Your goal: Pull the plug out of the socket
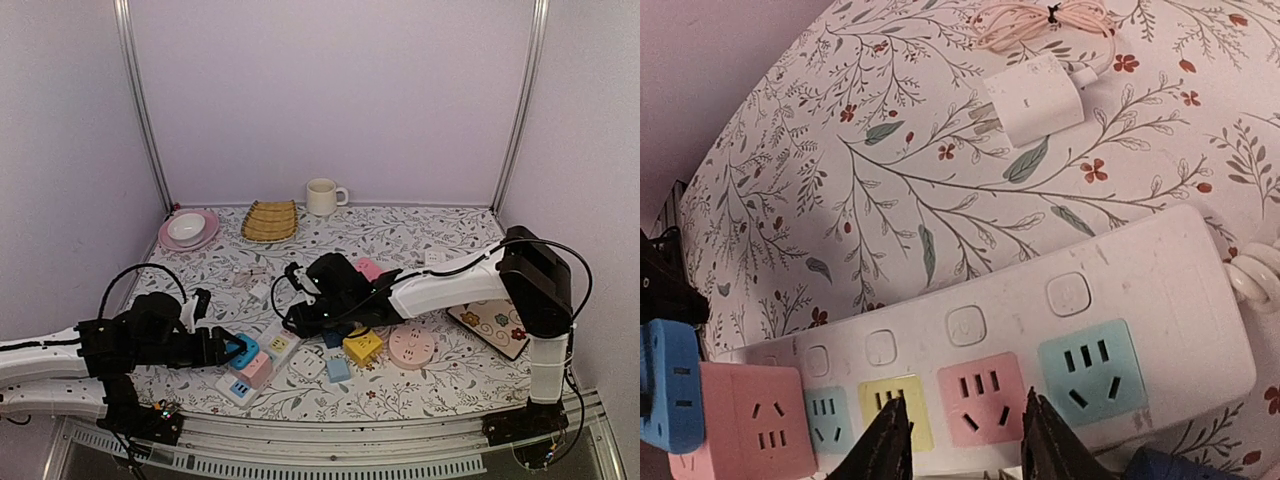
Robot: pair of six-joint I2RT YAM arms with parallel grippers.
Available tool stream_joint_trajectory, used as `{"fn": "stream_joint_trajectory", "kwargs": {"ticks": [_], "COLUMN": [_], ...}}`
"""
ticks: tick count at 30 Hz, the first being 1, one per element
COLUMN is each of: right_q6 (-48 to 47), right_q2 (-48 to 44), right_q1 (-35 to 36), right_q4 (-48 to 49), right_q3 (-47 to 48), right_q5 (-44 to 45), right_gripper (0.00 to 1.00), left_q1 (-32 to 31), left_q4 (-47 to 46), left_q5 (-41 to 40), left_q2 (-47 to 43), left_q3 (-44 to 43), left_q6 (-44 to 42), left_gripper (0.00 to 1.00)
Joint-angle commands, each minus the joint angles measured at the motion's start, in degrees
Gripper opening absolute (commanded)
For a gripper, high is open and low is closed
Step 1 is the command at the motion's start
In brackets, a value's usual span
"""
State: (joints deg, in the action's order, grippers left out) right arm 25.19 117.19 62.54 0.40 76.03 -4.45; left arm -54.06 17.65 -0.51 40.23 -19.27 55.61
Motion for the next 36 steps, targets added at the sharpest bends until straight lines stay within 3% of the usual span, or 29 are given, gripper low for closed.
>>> {"fn": "stream_joint_trajectory", "kwargs": {"ticks": [1,5,10,28,36], "right_q6": [-2.4,-2.9,-1.9,4.5,4.6], "right_q2": [-6.9,-9.9,-9.5,-3.2,-1.5], "right_q1": [3.1,6.0,9.0,9.3,9.3], "right_q4": [1.6,4.4,6.1,6.6,4.9], "right_q3": [-4.2,-8.4,-9.8,-7.1,-4.8], "right_q5": [1.5,0.7,0.1,0.1,0.4], "right_gripper": [0.45,0.55,0.61,0.64,0.64], "left_q1": [-1.2,-1.2,-1.2,-1.3,-1.3], "left_q4": [-1.0,-1.9,-2.2,-2.2,-3.2], "left_q5": [4.3,6.0,7.6,8.9,9.6], "left_q2": [-0.3,-1.4,-1.0,-1.7,-1.4], "left_q3": [-1.1,-1.0,-2.1,-3.3,-3.7], "left_q6": [-1.2,-0.8,-0.9,-2.4,-3.1], "left_gripper": [0.65,0.61,0.53,0.31,0.14]}}
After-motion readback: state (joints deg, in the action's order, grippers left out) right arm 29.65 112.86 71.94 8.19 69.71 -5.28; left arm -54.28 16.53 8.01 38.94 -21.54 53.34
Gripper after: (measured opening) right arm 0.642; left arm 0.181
